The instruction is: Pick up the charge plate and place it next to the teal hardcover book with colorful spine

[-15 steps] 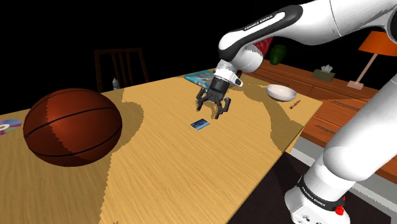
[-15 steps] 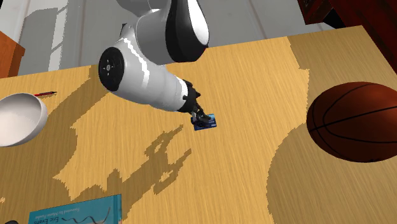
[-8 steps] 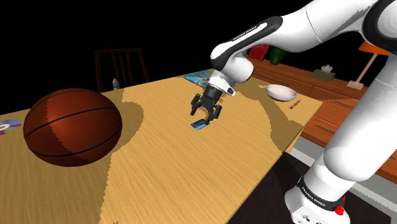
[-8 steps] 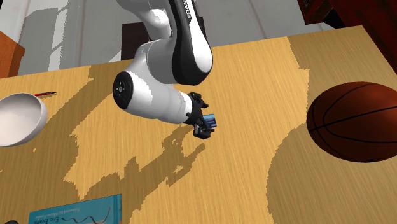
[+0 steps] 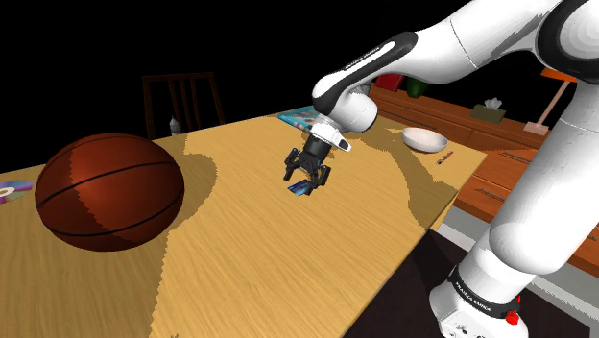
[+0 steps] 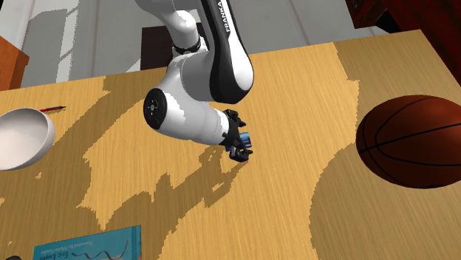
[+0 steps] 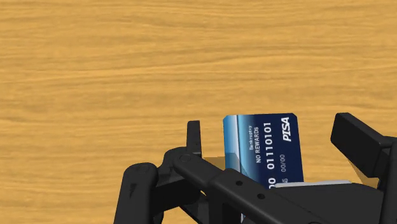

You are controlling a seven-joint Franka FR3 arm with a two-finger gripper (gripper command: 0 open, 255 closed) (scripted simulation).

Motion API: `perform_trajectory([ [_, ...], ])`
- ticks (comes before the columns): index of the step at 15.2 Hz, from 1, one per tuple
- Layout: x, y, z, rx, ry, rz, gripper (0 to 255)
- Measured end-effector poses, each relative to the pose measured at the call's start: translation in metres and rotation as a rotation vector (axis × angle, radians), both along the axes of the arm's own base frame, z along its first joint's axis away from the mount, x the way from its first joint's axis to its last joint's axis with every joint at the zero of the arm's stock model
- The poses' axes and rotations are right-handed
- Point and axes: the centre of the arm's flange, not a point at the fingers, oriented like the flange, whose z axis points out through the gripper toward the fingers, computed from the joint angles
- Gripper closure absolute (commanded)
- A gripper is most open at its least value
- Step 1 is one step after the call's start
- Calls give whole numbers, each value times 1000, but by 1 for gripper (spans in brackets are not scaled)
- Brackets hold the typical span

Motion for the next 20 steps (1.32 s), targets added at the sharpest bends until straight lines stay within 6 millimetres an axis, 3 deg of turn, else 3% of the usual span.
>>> perform_trajectory([
  [2,0,0,0,0,0,0,0],
  [3,0,0,0,0,0,0,255],
  [13,0,0,0,0,-1,0,255],
  [20,1,1,31,0,-1,0,255],
])
